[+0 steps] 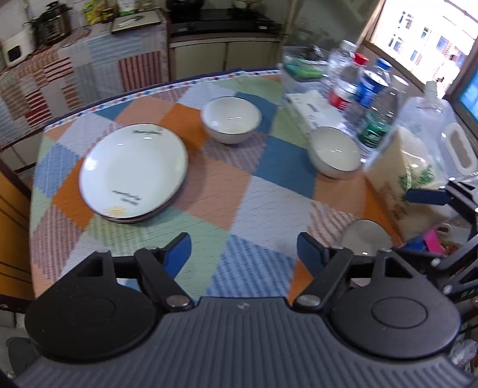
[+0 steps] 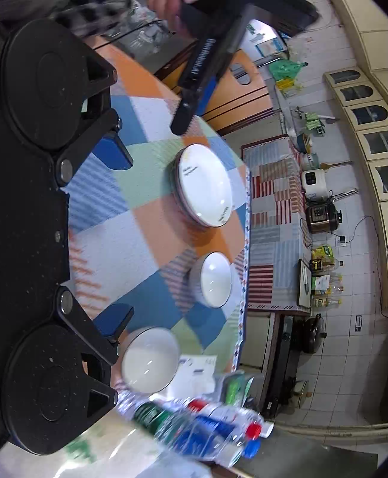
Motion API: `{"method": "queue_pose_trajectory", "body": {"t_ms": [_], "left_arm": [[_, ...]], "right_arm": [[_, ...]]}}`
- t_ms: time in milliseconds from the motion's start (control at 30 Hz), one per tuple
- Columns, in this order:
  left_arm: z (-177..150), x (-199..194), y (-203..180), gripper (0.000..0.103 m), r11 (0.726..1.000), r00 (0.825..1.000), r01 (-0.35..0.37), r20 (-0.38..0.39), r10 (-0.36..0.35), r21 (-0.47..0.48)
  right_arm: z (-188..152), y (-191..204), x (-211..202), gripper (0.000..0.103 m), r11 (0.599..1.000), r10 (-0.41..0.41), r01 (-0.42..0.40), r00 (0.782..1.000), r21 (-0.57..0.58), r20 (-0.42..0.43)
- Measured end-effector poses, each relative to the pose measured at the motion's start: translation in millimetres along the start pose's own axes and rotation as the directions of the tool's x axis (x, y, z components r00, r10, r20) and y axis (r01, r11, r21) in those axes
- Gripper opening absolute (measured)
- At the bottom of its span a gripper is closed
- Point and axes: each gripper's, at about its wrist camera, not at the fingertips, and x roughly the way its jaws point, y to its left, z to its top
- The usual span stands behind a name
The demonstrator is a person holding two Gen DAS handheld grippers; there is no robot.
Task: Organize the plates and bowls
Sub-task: 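Move the left gripper to the white bowl by the rice bag and grasp its rim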
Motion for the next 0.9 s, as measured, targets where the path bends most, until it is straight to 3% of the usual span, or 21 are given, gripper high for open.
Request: {"method": "queue_pose_trajectory", "body": {"t_ms": [67,200,333,667,833,900], "left_arm": [[-2.9,8.3,-15.8,0.090,0.999,1.000,0.029,-0.010,-0.029,0.018],[-10.1,37.0,-46.2,0.091,0.996,0.996,0.071,-0.057,-0.068,0.061],[-18.8,67.1,-65.2,0.091,0.993,0.992,0.092,-0.089,-0.085,0.078],[-35.2,122.1,-78.9,0.084,0.989,0.977,0.148,-0.159,-0.144,0.010],[-37.9,136.0,-84.5,0.070,0.986,0.970,0.165,-0.181,-0.161,0.003],[-38.9,141.3,-87.8,0.058,0.986,0.969,0.168,-0.183,-0.164,0.008]], "right_arm": [[-13.6,-3.0,-1.6,0.099,1.000,-0.016,0.016,0.999,-0.005,-0.038],[-47.3,-3.0,6.8,0.100,0.994,-0.087,0.079,0.988,-0.071,-0.128],[-76.4,-7.1,18.6,0.100,0.990,-0.088,0.061,0.972,-0.124,-0.220],[-100.7,-25.8,49.2,0.100,0.982,-0.175,0.146,0.940,-0.117,-0.292],[-105.0,-33.0,61.1,0.101,0.991,-0.131,0.118,0.944,-0.060,-0.303],[-106.7,-32.3,65.2,0.102,0.991,-0.130,0.117,0.946,-0.062,-0.298]]}}
